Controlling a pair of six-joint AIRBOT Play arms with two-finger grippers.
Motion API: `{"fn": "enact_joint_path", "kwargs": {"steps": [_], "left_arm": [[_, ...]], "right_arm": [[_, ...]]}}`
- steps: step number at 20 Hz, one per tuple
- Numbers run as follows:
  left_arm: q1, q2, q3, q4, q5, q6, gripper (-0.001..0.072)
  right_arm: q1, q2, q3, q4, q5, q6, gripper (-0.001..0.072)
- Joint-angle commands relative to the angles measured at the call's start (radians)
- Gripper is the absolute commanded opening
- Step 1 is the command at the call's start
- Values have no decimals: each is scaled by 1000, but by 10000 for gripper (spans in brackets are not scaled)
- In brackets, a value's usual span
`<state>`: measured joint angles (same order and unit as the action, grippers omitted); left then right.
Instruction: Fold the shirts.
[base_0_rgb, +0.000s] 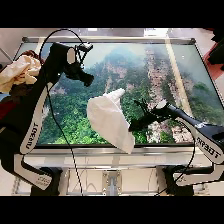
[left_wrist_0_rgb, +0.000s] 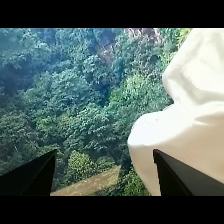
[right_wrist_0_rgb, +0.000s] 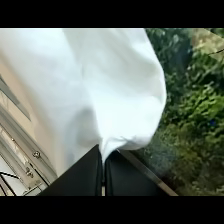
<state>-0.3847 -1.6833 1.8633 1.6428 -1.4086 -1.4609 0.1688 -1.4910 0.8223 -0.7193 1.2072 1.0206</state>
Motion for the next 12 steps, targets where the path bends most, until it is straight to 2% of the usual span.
{"fn": "enact_joint_path", "kwargs": {"steps": [1,3,6,8,10,12], "left_arm": [[20,-13,-92,-72,86,42,698],[24,-15,-192,-146,198,177,698],[24,-33,-273,-235,292,388,692],[24,-62,-273,-354,290,517,689],[24,-82,-273,-437,280,584,688],[24,-95,-273,-470,207,650,687]], "right_arm": [[-64,94,-3,-115,39,44,31],[-128,189,-3,-207,42,97,31],[-193,277,-3,-227,40,113,31],[-212,291,-3,-228,39,129,31],[-213,291,-3,-222,28,135,31],[-213,291,-3,-219,5,135,32]]}}
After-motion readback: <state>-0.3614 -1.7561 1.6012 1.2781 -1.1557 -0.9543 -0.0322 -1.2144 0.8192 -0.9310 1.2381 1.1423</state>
